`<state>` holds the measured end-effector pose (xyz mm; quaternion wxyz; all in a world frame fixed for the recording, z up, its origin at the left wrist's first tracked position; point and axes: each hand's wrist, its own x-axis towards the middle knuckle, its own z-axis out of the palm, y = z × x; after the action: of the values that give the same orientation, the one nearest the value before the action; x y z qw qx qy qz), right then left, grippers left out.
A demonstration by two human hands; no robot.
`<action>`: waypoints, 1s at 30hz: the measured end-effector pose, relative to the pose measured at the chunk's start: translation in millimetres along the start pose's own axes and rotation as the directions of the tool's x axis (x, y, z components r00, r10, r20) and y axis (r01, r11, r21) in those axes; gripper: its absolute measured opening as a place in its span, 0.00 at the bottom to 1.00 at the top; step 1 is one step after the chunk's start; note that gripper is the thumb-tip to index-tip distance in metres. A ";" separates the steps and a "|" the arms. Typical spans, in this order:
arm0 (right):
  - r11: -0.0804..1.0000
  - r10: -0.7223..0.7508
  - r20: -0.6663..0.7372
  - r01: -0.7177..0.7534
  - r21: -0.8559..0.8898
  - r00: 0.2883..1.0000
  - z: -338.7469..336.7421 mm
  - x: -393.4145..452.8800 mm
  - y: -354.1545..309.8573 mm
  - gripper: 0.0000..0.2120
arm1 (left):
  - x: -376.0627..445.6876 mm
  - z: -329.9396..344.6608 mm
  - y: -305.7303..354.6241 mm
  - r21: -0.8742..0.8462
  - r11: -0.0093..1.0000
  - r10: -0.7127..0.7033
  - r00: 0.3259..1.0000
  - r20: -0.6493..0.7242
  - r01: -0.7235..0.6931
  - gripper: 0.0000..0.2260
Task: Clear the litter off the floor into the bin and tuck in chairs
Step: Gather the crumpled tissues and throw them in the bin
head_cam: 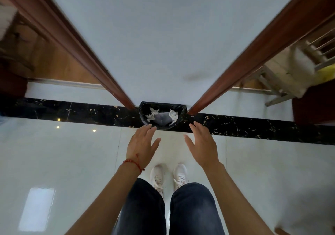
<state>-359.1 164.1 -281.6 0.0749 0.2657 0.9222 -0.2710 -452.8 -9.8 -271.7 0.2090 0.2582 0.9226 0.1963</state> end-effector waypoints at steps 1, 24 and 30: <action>1.000 0.003 -0.013 -0.003 -0.010 1.000 -7.8 -8.6 -1.4 0.22 | -4.3 -5.5 5.5 0.014 1.000 0.025 1.000 0.002 -0.025 0.20; 0.882 0.470 -0.331 -0.452 0.134 0.819 -125.9 -232.0 59.1 0.35 | -81.9 -30.9 183.3 0.137 0.859 0.451 0.856 0.251 -0.493 0.27; 0.786 0.614 -0.403 -0.571 0.236 0.678 -135.4 -325.7 104.6 0.31 | -130.5 11.5 255.9 0.111 0.734 0.597 0.714 0.367 -0.670 0.37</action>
<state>-26.7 165.3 -123.8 -0.0738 0.6094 0.7630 -0.2025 -244.6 122.3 -123.9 0.2368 0.6106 0.7487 0.1028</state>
